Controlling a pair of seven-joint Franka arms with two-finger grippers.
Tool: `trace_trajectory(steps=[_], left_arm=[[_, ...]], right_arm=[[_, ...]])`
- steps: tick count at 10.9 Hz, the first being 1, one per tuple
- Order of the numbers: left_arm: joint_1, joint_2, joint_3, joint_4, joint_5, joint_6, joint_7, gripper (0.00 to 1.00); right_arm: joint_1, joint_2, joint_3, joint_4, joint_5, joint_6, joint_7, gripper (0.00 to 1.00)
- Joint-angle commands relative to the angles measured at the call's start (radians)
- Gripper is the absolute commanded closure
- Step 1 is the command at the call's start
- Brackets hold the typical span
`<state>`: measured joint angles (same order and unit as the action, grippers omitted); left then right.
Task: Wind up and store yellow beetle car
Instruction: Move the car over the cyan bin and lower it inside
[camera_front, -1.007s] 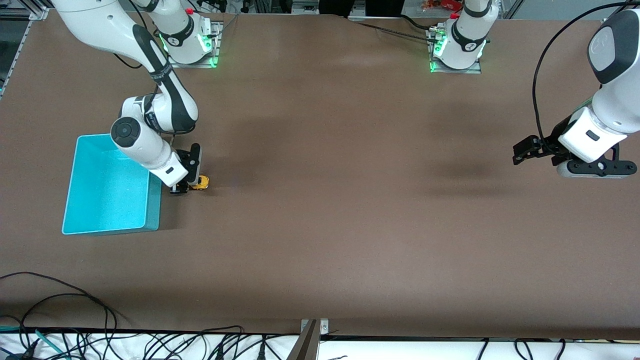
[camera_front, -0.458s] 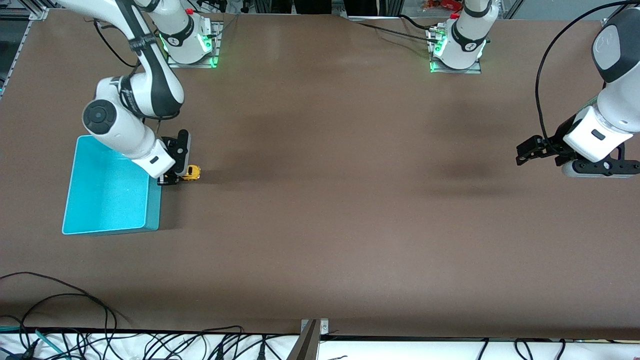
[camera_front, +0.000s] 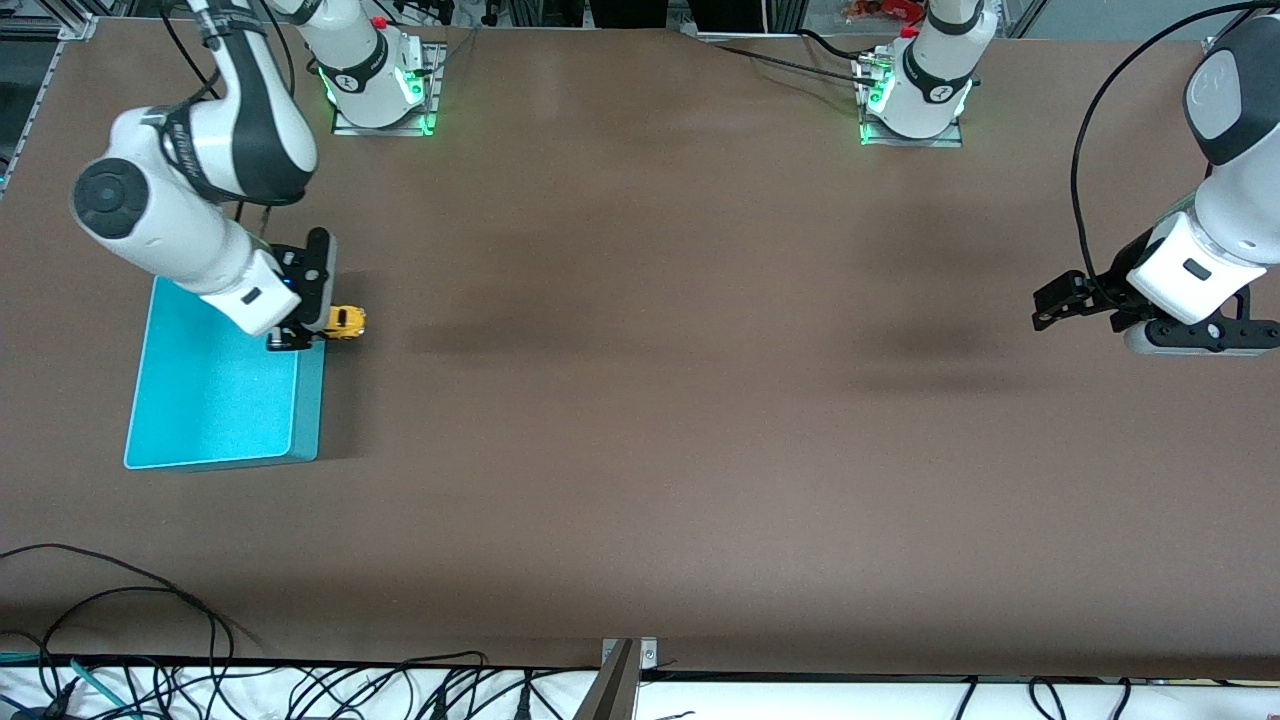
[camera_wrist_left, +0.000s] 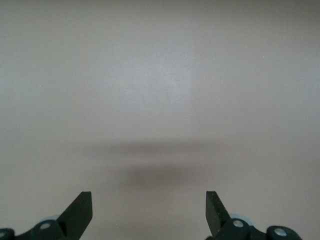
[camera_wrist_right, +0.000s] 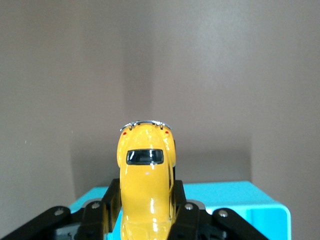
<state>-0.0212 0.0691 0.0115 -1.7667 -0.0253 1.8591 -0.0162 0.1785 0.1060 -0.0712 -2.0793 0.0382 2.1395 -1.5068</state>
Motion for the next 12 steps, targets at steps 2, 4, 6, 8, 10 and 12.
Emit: trace_trajectory(steps=[2, 4, 6, 8, 10, 12], left_arm=[[0.006, -0.009, -0.002, -0.004, 0.018, -0.001, 0.019, 0.0], [0.006, -0.009, -0.002, -0.004, 0.018, -0.001, 0.019, 0.0], [0.006, -0.009, -0.002, -0.005, 0.018, -0.001, 0.019, 0.0], [0.006, -0.011, -0.002, -0.005, 0.018, -0.006, 0.019, 0.0], [0.006, -0.009, -0.004, -0.004, 0.018, -0.009, 0.019, 0.0], [0.006, -0.009, -0.004, -0.004, 0.018, -0.009, 0.019, 0.0]], right_arm=[[-0.037, -0.005, -0.067, 0.045, -0.007, -0.049, -0.142, 1.0], [-0.081, 0.105, -0.093, 0.096, -0.003, -0.049, -0.251, 1.0], [-0.128, 0.154, -0.094, 0.097, -0.004, -0.047, -0.306, 1.0], [-0.206, 0.224, -0.093, 0.099, 0.008, -0.033, -0.404, 1.0], [-0.229, 0.282, -0.093, 0.102, 0.049, -0.026, -0.438, 1.0], [-0.243, 0.34, -0.093, 0.094, 0.121, -0.026, -0.449, 1.0]])
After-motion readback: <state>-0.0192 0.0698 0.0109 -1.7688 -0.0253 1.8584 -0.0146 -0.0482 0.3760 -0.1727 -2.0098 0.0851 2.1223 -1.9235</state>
